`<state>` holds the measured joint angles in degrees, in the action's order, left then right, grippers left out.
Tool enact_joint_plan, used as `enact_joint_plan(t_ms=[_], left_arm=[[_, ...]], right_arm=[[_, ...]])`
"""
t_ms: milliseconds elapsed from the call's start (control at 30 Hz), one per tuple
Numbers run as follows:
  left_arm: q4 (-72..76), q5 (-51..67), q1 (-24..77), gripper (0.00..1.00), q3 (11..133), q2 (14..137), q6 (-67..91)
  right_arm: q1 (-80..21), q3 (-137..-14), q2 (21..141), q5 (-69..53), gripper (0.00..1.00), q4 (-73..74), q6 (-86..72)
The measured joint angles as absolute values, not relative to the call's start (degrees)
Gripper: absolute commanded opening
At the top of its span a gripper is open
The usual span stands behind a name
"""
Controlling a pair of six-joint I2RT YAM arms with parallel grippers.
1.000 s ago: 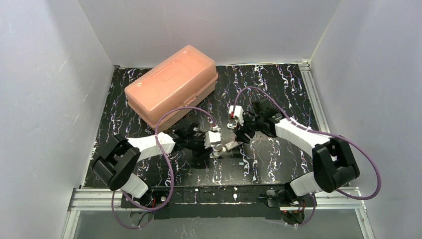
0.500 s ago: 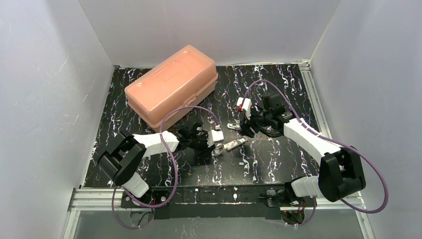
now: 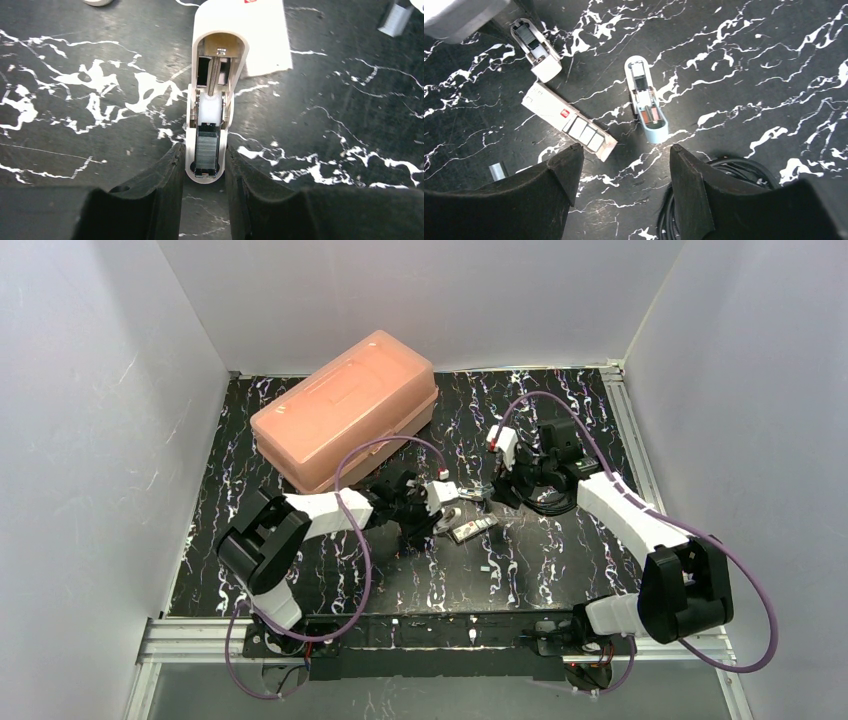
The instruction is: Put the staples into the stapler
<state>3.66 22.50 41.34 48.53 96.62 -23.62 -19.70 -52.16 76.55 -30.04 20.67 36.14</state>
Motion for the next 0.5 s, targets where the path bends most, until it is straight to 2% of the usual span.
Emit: enact_joint_plan(t_ms=[500], left_arm=[[2.83, 19.05, 36.58, 0.17, 56.34, 102.8, -19.51]], right_arm=[[-18.31, -57.04, 83.46, -25.74, 0.78, 22.68, 39.55]])
